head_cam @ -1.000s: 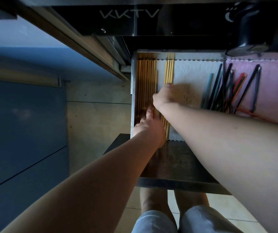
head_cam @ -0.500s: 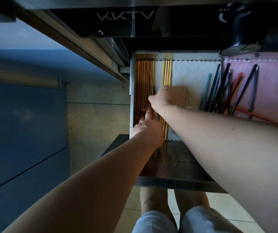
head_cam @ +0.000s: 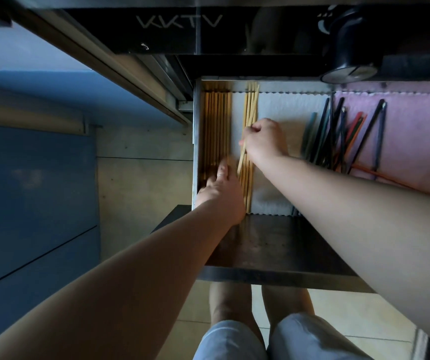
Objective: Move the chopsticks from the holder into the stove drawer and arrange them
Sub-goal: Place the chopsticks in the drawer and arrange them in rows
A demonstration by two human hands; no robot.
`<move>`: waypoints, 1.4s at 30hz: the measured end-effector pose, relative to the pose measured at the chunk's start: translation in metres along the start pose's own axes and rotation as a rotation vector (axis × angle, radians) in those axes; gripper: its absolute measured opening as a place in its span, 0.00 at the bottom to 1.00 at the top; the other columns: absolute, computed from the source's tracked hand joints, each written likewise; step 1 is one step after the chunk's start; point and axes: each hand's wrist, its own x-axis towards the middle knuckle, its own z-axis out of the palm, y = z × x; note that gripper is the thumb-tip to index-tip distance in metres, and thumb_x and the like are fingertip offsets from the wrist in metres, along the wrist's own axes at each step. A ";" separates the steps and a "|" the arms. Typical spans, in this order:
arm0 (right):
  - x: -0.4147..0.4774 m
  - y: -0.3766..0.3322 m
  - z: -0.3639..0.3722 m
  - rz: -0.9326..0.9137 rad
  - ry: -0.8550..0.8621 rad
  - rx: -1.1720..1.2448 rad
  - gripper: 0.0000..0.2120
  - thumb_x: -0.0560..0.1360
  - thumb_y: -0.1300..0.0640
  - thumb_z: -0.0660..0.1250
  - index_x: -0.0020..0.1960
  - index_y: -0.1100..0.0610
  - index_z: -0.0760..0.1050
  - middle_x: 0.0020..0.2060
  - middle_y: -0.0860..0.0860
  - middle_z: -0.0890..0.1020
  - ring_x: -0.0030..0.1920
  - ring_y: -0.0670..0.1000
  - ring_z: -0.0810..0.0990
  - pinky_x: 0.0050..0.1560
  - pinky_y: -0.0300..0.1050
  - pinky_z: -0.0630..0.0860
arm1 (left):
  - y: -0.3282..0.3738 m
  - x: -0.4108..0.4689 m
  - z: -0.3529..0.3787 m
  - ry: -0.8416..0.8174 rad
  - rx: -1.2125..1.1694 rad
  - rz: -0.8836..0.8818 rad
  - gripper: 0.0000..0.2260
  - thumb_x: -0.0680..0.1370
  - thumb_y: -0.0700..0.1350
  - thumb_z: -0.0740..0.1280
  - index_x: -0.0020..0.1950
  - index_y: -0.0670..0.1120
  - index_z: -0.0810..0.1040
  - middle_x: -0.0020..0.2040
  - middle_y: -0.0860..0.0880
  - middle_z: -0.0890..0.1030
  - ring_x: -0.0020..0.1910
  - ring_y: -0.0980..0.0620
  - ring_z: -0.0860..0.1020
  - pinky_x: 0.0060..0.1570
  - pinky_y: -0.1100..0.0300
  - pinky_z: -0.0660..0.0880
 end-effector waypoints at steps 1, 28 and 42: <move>0.000 0.002 -0.005 0.019 0.005 0.045 0.09 0.79 0.54 0.62 0.41 0.53 0.75 0.41 0.54 0.85 0.42 0.55 0.85 0.45 0.53 0.83 | 0.000 0.001 0.000 0.028 0.013 0.010 0.38 0.80 0.41 0.62 0.80 0.48 0.39 0.79 0.50 0.33 0.77 0.40 0.54 0.68 0.43 0.65; 0.001 0.047 -0.026 0.168 -0.037 -0.028 0.12 0.77 0.54 0.67 0.58 0.57 0.82 0.52 0.52 0.85 0.51 0.52 0.83 0.48 0.39 0.76 | -0.009 0.029 -0.002 0.206 0.324 0.206 0.36 0.80 0.39 0.56 0.79 0.46 0.34 0.77 0.50 0.28 0.78 0.52 0.37 0.77 0.49 0.48; 0.002 0.040 0.004 0.064 -0.004 -0.090 0.07 0.77 0.64 0.65 0.51 0.61 0.81 0.51 0.56 0.84 0.54 0.55 0.82 0.51 0.41 0.74 | -0.008 0.020 0.003 0.136 0.056 0.082 0.36 0.80 0.39 0.57 0.80 0.45 0.37 0.78 0.51 0.29 0.79 0.46 0.47 0.72 0.45 0.61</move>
